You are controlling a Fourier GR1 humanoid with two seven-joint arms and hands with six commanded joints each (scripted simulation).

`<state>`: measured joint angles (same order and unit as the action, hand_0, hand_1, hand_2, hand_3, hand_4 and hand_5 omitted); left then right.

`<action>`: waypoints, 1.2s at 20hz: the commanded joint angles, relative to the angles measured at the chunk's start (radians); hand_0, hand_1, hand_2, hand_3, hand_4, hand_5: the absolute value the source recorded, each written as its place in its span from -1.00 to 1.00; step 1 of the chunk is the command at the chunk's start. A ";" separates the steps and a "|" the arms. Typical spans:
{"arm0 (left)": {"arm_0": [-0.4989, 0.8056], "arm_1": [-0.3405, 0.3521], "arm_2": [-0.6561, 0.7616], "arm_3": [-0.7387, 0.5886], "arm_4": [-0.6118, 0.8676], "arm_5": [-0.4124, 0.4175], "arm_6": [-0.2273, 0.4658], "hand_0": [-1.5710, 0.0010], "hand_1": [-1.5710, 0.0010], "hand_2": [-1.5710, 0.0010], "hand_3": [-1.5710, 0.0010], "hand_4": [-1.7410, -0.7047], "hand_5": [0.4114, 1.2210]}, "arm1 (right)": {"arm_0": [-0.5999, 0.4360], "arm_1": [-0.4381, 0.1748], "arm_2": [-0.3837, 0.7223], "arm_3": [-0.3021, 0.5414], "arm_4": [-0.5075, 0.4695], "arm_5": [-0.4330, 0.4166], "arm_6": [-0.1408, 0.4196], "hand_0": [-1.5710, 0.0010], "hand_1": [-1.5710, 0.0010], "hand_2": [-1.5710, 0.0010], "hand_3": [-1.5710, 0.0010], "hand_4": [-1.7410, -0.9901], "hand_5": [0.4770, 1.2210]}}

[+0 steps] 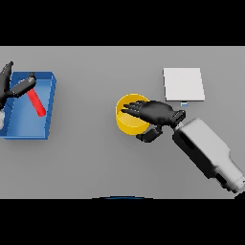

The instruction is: Pick up the red beaker and tilt it to pour out 1 green nut into yellow bowl. Pick up the yellow bowl and place it on the metallic measuring scale.

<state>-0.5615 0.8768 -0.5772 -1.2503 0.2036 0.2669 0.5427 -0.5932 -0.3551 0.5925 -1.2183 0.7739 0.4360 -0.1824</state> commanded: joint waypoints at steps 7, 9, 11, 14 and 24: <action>0.005 0.003 0.001 0.005 -0.002 0.001 -0.013 1.00 1.00 1.00 1.00 0.83 -0.21 | -0.026 0.025 0.046 0.035 0.030 0.036 0.025 1.00 1.00 0.99 0.98 0.15 -0.32; 0.007 0.005 -0.003 -0.003 -0.010 0.007 -0.016 1.00 1.00 1.00 1.00 0.83 -0.22 | -0.027 0.020 0.052 0.020 0.032 0.058 0.039 0.98 0.95 0.91 0.88 0.07 -0.17; 0.002 -0.007 -0.004 0.002 -0.009 0.008 -0.017 1.00 1.00 1.00 1.00 0.83 -0.23 | -0.036 0.005 0.065 0.024 0.052 0.054 0.030 0.67 0.70 0.70 0.68 -0.06 0.14; 0.004 0.010 0.006 -0.003 -0.001 -0.001 -0.019 1.00 1.00 1.00 1.00 0.82 -0.22 | -0.040 0.010 0.069 0.025 0.037 0.099 0.039 -0.13 -0.08 -0.04 0.24 -0.45 0.56; 0.012 0.016 0.002 -0.043 0.002 0.015 0.004 1.00 1.00 1.00 1.00 0.81 -0.23 | -0.044 -0.017 0.065 -0.011 0.001 0.139 0.051 -0.91 -0.90 -0.85 -0.50 -0.94 0.95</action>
<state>-0.5499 0.8926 -0.5758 -1.2930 0.2055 0.2811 0.5456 -0.6371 -0.3720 0.6580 -1.2293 0.7751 0.5743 -0.1314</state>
